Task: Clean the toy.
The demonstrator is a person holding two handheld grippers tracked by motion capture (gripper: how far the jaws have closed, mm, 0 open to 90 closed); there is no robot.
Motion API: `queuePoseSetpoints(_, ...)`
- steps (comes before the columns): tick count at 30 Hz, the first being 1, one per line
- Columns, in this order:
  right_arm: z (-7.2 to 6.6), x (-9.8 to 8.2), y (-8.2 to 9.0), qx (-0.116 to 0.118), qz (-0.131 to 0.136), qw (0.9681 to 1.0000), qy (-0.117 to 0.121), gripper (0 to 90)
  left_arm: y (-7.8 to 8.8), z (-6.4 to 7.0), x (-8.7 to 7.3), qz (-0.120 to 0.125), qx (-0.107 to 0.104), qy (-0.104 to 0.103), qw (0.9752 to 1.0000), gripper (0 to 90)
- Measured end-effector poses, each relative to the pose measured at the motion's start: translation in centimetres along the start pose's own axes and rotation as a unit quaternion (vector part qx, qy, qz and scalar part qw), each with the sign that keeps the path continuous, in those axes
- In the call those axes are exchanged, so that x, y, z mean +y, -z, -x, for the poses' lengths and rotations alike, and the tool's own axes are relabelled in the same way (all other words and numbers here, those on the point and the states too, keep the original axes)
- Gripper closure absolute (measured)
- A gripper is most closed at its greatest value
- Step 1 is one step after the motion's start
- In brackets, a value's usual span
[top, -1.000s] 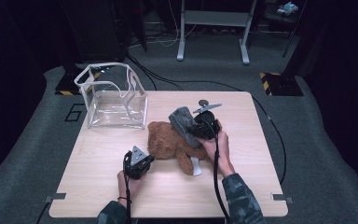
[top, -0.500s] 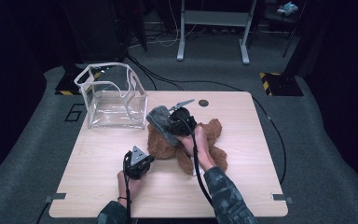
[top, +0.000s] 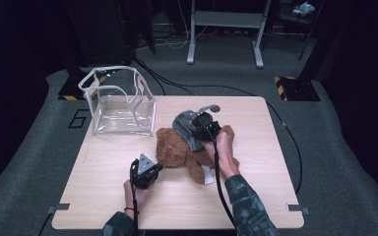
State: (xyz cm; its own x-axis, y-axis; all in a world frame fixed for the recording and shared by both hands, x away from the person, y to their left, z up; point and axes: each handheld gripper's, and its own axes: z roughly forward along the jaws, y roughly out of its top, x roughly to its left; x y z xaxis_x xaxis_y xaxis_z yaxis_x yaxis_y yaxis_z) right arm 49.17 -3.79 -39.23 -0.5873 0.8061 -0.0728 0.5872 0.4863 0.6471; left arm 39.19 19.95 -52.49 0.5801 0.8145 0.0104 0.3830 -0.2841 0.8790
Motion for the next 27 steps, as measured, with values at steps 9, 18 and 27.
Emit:
queuePoseSetpoints(9, 4.5, -4.2, 2.4, -0.027, 0.004, 0.9985, -0.049, 81.7, 0.0, 0.0, 0.0, -0.003, -0.001, -0.005, 1.0000, 89.1)
queuePoseSetpoints(18, 8.1, -10.1, 1.2, -0.019, -0.018, 0.9910, -0.131, 82.1, -0.1, 0.1, 0.1, -0.010, 0.003, -0.009, 0.9999, 89.1)
queuePoseSetpoints(27, 8.4, -12.1, -1.3, -0.038, -0.066, 0.9897, -0.121, 82.1, -0.1, 0.1, 0.1, -0.010, 0.004, -0.007, 0.9999, 89.0)
